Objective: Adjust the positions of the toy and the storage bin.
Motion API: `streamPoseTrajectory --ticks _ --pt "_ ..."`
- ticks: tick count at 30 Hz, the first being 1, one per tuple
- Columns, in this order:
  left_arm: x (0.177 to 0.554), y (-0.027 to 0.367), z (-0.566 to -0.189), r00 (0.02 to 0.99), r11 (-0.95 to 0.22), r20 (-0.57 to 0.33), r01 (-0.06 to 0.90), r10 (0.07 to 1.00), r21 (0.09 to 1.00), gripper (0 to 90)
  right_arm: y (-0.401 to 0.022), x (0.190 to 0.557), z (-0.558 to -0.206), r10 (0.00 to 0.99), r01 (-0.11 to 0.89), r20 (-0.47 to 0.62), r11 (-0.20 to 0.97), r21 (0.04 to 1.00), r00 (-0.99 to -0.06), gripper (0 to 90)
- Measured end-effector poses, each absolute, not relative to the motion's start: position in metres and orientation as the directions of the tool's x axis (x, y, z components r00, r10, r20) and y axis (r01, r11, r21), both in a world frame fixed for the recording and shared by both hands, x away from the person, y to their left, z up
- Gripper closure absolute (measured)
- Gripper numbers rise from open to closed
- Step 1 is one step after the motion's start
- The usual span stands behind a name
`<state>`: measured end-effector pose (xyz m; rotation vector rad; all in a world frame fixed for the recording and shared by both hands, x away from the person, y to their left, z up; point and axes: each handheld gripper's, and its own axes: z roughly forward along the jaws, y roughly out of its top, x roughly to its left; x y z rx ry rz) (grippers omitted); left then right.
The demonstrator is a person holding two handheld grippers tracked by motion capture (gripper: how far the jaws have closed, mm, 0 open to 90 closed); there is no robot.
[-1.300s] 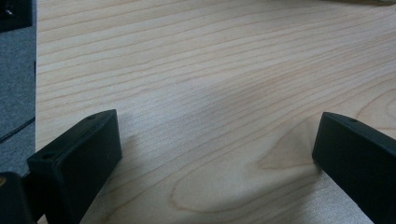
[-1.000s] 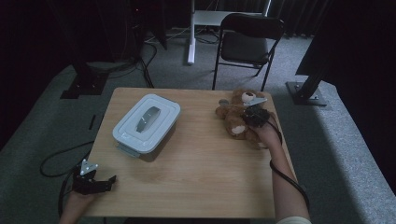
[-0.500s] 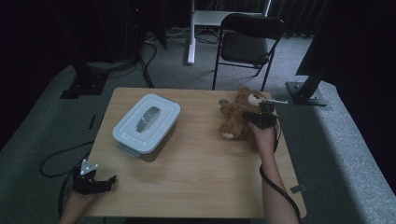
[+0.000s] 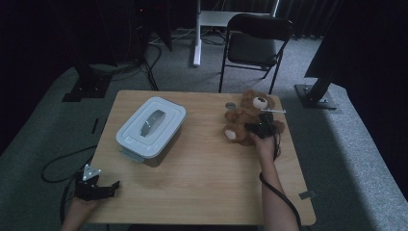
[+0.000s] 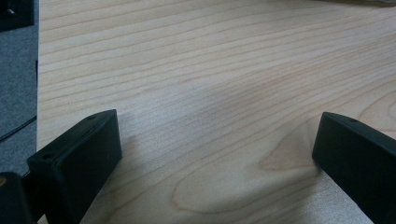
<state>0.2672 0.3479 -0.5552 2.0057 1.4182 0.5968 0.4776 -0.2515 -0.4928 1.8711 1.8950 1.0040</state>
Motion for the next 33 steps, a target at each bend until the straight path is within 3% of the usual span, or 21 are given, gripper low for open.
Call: streamPoseTrajectory --ticks 3,5,13,17,20,24,25,27,31,33 --pt "0.267 0.348 -0.555 0.327 -0.246 0.018 0.674 0.945 0.697 2.0 -0.266 0.479 -0.485 0.951 0.741 0.279 -0.093 0.665 -0.13 67.1" --pt "0.267 0.348 -0.555 0.327 -0.246 0.018 0.673 0.945 0.697 2.0 -0.274 0.481 -0.476 0.956 0.725 0.255 -0.073 0.685 -0.145 71.7" --pt "0.267 0.348 -0.555 0.327 -0.246 0.018 0.673 0.945 0.697 2.0 -0.278 0.485 -0.444 0.978 0.664 0.017 0.129 0.737 -0.208 75.2" --pt "0.267 0.348 -0.555 0.327 -0.246 0.018 0.673 0.945 0.697 2.0 -0.279 0.488 -0.468 0.98 0.702 0.005 0.14 0.699 -0.201 74.9" --pt "0.267 0.348 -0.555 0.328 -0.247 0.018 0.673 0.945 0.697 2.0 -0.282 0.481 -0.481 0.974 0.674 0.062 0.103 0.732 -0.216 67.0" --pt "0.269 0.348 -0.555 0.338 -0.254 0.017 0.672 0.941 0.696 2.0 -0.288 0.477 -0.476 0.974 0.668 0.101 0.064 0.742 -0.205 42.5" --pt "0.269 0.348 -0.555 0.338 -0.254 0.017 0.672 0.941 0.696 2.0 -0.288 0.477 -0.476 0.974 0.668 0.101 0.064 0.742 -0.205 42.5" --pt "0.269 0.348 -0.555 0.347 -0.26 0.017 0.669 0.938 0.696 1.9 -0.289 0.476 -0.471 0.969 0.684 0.131 0.049 0.728 -0.209 31.5" --pt "0.272 0.348 -0.554 0.344 -0.279 0.051 0.656 0.938 0.701 1.9 -0.29 0.473 -0.462 0.971 0.683 0.153 0.013 0.731 -0.183 29.1" --pt "0.275 0.348 -0.552 0.341 -0.297 0.082 0.648 0.937 0.702 1.9 -0.29 0.472 -0.456 0.963 0.682 0.195 -0.017 0.731 -0.186 19.4"
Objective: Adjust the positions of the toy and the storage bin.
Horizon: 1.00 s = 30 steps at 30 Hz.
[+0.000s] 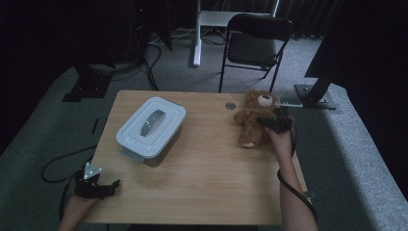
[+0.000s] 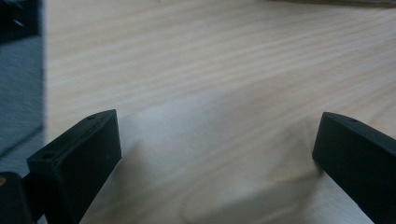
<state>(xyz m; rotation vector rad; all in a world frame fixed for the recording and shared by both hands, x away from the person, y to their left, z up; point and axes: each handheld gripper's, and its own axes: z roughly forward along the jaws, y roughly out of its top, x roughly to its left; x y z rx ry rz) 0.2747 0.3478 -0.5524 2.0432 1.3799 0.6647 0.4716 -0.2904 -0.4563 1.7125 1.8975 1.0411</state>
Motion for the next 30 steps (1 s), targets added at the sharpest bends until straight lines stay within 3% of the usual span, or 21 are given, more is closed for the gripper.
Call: streamPoseTrajectory --ticks 5,7,11,15,18,23,30 --pt "0.282 0.349 -0.549 0.325 -0.29 0.091 0.642 0.941 0.71 1.9 -0.281 0.468 -0.445 0.952 0.673 0.219 -0.019 0.739 -0.213 17.8" --pt "0.298 0.355 -0.544 0.284 -0.279 0.116 0.649 0.952 0.708 1.9 -0.261 0.457 -0.434 0.95 0.634 0.2 -0.004 0.773 -0.238 14.3" --pt "0.305 0.357 -0.541 0.274 -0.259 0.098 0.651 0.957 0.714 1.9 -0.238 0.447 -0.432 0.935 0.61 0.183 0.044 0.791 -0.304 13.6" --pt "0.329 0.363 -0.534 0.258 -0.274 0.134 0.648 0.957 0.711 1.9 -0.204 0.437 -0.434 0.913 0.588 0.179 0.078 0.805 -0.366 13.7" --pt "0.341 0.362 -0.53 0.279 -0.322 0.181 0.627 0.943 0.709 1.9 -0.175 0.427 -0.445 0.89 0.587 0.202 0.087 0.805 -0.408 13.8" --pt "0.366 0.359 -0.521 0.297 -0.334 0.184 0.606 0.937 0.722 1.9 -0.118 0.419 -0.476 0.849 0.601 0.185 0.181 0.778 -0.495 13.8" --pt "0.402 0.357 -0.511 0.328 -0.371 0.206 0.596 0.922 0.712 1.9 -0.066 0.421 -0.509 0.828 0.647 0.215 0.214 0.732 -0.518 13.8"
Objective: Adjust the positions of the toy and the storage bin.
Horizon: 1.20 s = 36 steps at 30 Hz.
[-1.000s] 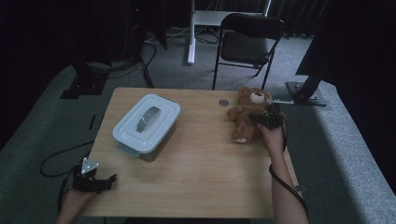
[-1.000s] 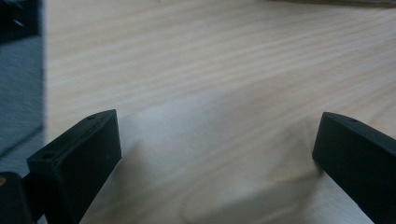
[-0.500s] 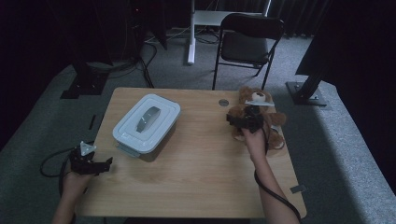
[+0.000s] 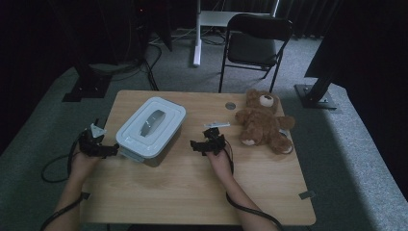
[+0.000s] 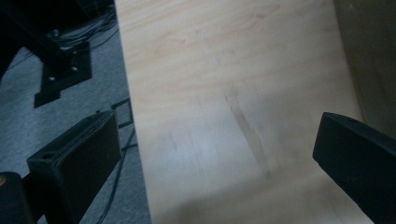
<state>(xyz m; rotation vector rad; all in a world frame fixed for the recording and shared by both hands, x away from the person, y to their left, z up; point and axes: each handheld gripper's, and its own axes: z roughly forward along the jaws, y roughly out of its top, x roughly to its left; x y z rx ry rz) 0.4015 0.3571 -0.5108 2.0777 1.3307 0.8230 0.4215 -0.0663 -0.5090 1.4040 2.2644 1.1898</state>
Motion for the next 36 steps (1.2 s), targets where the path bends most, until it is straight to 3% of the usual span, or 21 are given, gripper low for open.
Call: streamPoseTrajectory --ticks 3,9,26,36 --pt "0.414 0.355 -0.508 0.353 -0.362 0.17 0.598 0.92 0.715 1.9 -0.057 0.428 -0.515 0.819 0.668 0.259 0.19 0.719 -0.512 13.8" --pt "0.423 0.342 -0.508 0.414 -0.427 0.203 0.572 0.887 0.7 1.9 -0.055 0.436 -0.514 0.829 0.672 0.256 0.181 0.718 -0.497 13.8" --pt "0.396 0.301 -0.508 0.472 -0.42 0.155 0.531 0.868 0.736 1.9 -0.069 0.443 -0.522 0.825 0.692 0.26 0.202 0.693 -0.502 13.8" --pt "0.39 0.267 -0.504 0.552 -0.455 0.138 0.492 0.822 0.743 1.9 -0.088 0.444 -0.525 0.839 0.695 0.246 0.2 0.69 -0.486 13.7"
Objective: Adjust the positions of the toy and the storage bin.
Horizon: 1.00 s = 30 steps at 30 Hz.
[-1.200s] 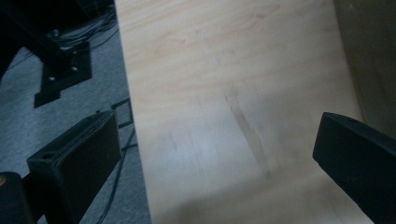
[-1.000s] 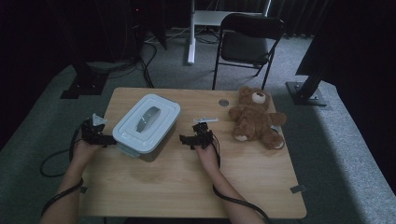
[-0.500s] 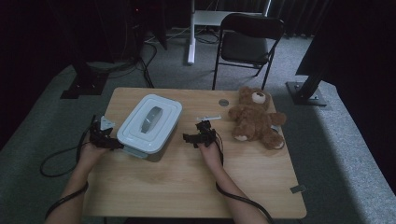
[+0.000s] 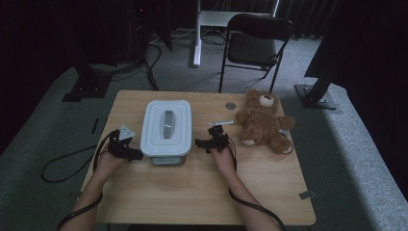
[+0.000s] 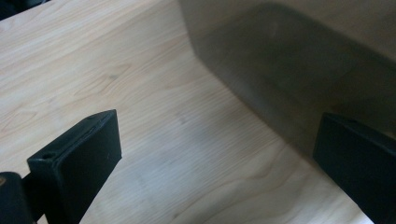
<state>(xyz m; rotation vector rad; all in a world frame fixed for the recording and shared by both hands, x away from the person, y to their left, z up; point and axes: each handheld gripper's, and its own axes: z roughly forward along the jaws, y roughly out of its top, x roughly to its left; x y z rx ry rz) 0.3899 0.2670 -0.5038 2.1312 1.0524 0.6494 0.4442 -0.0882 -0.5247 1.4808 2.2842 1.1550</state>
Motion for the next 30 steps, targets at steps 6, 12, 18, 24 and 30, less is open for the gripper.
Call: streamPoseTrajectory --ticks 6,12,18,24,30 --pt "0.39 0.251 -0.498 0.603 -0.473 0.125 0.463 0.788 0.75 1.9 -0.105 0.451 -0.525 0.852 0.702 0.257 0.166 0.693 -0.455 13.7" --pt "0.401 0.255 -0.5 0.538 -0.449 0.143 0.495 0.831 0.744 1.9 -0.109 0.467 -0.525 0.862 0.688 0.195 0.216 0.693 -0.467 13.6" --pt "0.421 0.263 -0.505 0.494 -0.397 0.11 0.525 0.863 0.753 1.9 -0.099 0.491 -0.525 0.852 0.685 0.191 0.237 0.689 -0.487 13.6" --pt "0.436 0.263 -0.506 0.492 -0.406 0.121 0.528 0.862 0.745 1.9 -0.091 0.512 -0.518 0.853 0.679 0.194 0.227 0.698 -0.484 13.7" --pt "0.44 0.258 -0.502 0.527 -0.429 0.124 0.508 0.841 0.747 1.9 -0.081 0.524 -0.511 0.842 0.665 0.195 0.233 0.71 -0.503 13.7"
